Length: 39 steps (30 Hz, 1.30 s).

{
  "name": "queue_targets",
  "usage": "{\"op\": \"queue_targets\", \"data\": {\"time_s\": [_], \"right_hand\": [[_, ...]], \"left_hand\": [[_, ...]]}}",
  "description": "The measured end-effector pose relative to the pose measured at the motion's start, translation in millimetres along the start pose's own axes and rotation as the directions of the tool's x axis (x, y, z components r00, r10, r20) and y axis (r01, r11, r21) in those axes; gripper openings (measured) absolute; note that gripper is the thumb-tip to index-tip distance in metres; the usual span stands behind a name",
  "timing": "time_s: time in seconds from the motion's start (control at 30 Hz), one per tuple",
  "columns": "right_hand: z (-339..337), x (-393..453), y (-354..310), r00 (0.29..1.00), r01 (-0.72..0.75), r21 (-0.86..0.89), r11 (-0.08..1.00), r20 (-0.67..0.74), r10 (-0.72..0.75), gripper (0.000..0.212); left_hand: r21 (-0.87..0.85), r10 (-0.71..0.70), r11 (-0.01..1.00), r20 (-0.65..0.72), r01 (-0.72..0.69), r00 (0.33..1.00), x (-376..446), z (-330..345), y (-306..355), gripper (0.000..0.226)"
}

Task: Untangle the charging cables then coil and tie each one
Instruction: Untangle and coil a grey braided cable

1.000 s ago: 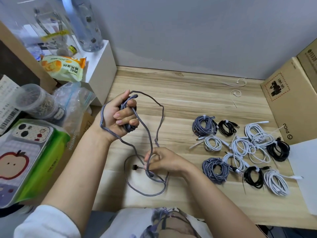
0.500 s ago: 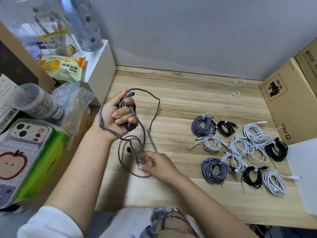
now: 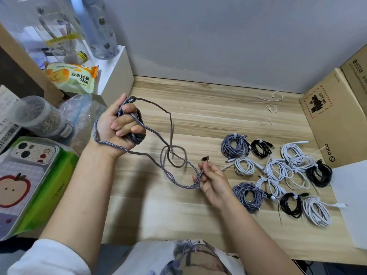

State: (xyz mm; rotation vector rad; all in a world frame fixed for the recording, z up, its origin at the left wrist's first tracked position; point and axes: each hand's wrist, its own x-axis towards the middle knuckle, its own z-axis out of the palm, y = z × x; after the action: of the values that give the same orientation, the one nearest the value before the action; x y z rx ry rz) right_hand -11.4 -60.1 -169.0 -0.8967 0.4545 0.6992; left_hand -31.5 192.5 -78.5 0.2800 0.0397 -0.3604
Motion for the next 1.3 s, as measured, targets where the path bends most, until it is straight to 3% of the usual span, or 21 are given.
{"op": "queue_targets", "data": {"time_s": [0.17, 0.27, 0.33, 0.4, 0.47, 0.5, 0.53, 0.67, 0.77, 0.87, 0.97, 1.07, 1.13, 1.2, 1.3], "right_hand": [[-4.7, -0.7, 3.6, 0.996, -0.074, -0.085, 0.994, 0.049, 0.079, 0.027], [-11.9, -0.2, 10.1, 0.991, -0.079, -0.376, 0.923, 0.070, 0.114, 0.030], [-14.9, 2.4, 13.0, 0.990, 0.039, -0.713, 0.700, 0.124, 0.070, 0.026], [-13.0, 3.6, 11.5, 0.973, 0.191, -0.925, 0.328, 0.222, 0.061, 0.012], [-7.2, 3.6, 11.2, 0.939, 0.328, -0.944, -0.045, 0.320, 0.126, 0.012], [-4.0, 2.5, 11.8, 0.931, 0.354, -0.919, -0.173, 0.327, 0.165, 0.017], [-0.4, 0.4, 11.7, 0.928, 0.359, -0.904, -0.234, 0.318, 0.194, 0.019], [0.2, -1.4, 14.6, 0.864, 0.480, -0.854, -0.200, 0.421, 0.276, 0.025], [-4.2, -5.2, 20.1, 0.803, 0.590, -0.804, -0.081, 0.574, 0.159, 0.033], [-3.4, -8.3, 23.2, 0.791, 0.609, -0.793, 0.019, 0.609, 0.049, 0.033], [-3.0, -5.1, 23.0, 0.855, 0.514, -0.857, -0.010, 0.514, -0.064, 0.012], [-0.9, -1.2, 20.3, 0.902, 0.377, -0.926, -0.026, 0.373, -0.216, 0.033], [1.1, 1.0, 18.9, 0.898, 0.363, -0.928, 0.086, 0.323, -0.300, 0.046], [0.7, 4.8, 17.6, 0.906, 0.342, -0.904, 0.256, 0.244, -0.345, 0.046], [-2.9, 11.8, 20.6, 0.921, 0.304, -0.874, 0.379, 0.169, -0.351, 0.044]], "left_hand": [[-0.015, -0.002, 1.000, 0.025, 0.002, 1.000, 4.2, 0.7, -2.2, 0.053], [-0.036, 0.006, 0.999, 0.036, -0.005, 0.999, 6.4, 1.2, -2.3, 0.053], [-0.034, 0.005, 0.999, 0.042, -0.003, 0.999, 7.7, 2.1, -2.6, 0.052], [-0.019, -0.002, 1.000, 0.042, 0.002, 0.999, 8.9, 2.7, -4.3, 0.052], [-0.008, -0.009, 1.000, 0.037, 0.009, 0.999, 10.5, 3.4, -6.1, 0.052], [-0.006, -0.011, 1.000, 0.038, 0.011, 0.999, 11.3, 3.7, -6.6, 0.052], [-0.005, -0.012, 1.000, 0.038, 0.013, 0.999, 11.8, 4.0, -6.9, 0.052], [-0.006, -0.011, 1.000, 0.046, 0.011, 0.999, 11.2, 5.1, -4.1, 0.053], [-0.012, -0.005, 1.000, 0.035, 0.005, 0.999, 8.6, 3.5, 0.6, 0.055], [-0.023, -0.001, 1.000, 0.042, 0.002, 0.999, 6.2, 4.2, 5.1, 0.056], [-0.048, -0.022, 0.999, 0.071, 0.026, 0.997, 7.3, 11.5, 2.6, 0.054], [-0.075, -0.049, 0.996, 0.100, 0.056, 0.994, 9.4, 21.0, -5.3, 0.050], [-0.082, -0.066, 0.994, 0.113, 0.076, 0.991, 10.8, 26.5, -9.9, 0.051], [-0.082, -0.082, 0.992, 0.112, 0.091, 0.990, 12.4, 30.0, -13.1, 0.052], [-0.061, -0.102, 0.992, 0.099, 0.108, 0.990, 12.9, 32.7, -15.6, 0.053]]}}
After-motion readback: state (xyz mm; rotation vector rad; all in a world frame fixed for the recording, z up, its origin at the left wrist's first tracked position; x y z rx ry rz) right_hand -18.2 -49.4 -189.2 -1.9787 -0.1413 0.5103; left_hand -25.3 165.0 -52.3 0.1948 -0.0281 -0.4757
